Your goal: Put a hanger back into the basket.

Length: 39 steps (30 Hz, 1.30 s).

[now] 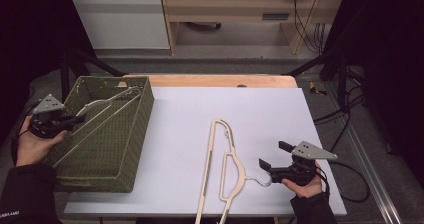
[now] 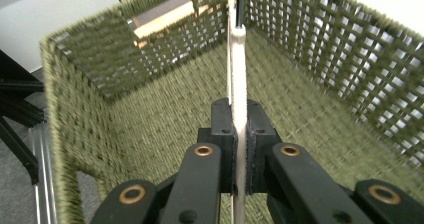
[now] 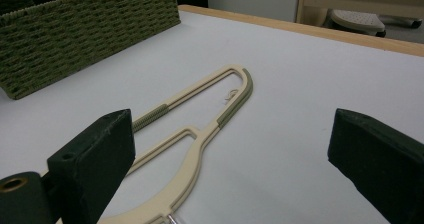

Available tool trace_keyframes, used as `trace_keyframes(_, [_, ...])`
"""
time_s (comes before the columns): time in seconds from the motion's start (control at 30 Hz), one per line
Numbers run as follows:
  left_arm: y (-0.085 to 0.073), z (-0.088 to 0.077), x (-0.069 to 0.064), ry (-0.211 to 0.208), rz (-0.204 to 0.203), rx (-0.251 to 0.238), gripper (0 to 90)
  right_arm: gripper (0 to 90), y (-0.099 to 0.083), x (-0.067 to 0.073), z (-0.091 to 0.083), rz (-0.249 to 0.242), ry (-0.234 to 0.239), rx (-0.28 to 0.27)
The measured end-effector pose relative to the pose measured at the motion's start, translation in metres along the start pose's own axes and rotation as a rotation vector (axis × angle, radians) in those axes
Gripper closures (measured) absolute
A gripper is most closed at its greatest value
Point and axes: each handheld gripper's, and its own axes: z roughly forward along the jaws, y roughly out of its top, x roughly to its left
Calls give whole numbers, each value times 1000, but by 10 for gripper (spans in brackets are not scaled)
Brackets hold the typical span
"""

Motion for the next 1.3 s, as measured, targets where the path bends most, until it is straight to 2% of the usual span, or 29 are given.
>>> trace_keyframes(0.2, [-7,11,-11,-18,31,43,854,55,0,1,-1,0,5,1])
trace_keyframes(0.3, [-10,14,-17,-21,33,60,852,55,1,1,-1,-1,7,-1])
trace_keyframes(0.53, [-16,20,-32,-57,47,130,829,55,1,2,0,-1,6,-2])
trace_keyframes(0.6, [-17,21,-36,-60,66,149,818,55,1,2,0,0,8,-3])
trace_keyframes(0.67, [-17,22,-40,-65,77,150,810,55,1,3,0,-2,8,-2])
trace_keyframes(0.87, [-17,27,-55,-79,117,197,779,55,1,3,0,-7,11,-1])
trace_keyframes(1.07, [-17,32,-63,-99,126,224,759,56,1,3,1,-9,12,1])
trace_keyframes(1.3, [-15,37,-74,-118,174,282,718,56,1,4,1,-12,15,2])
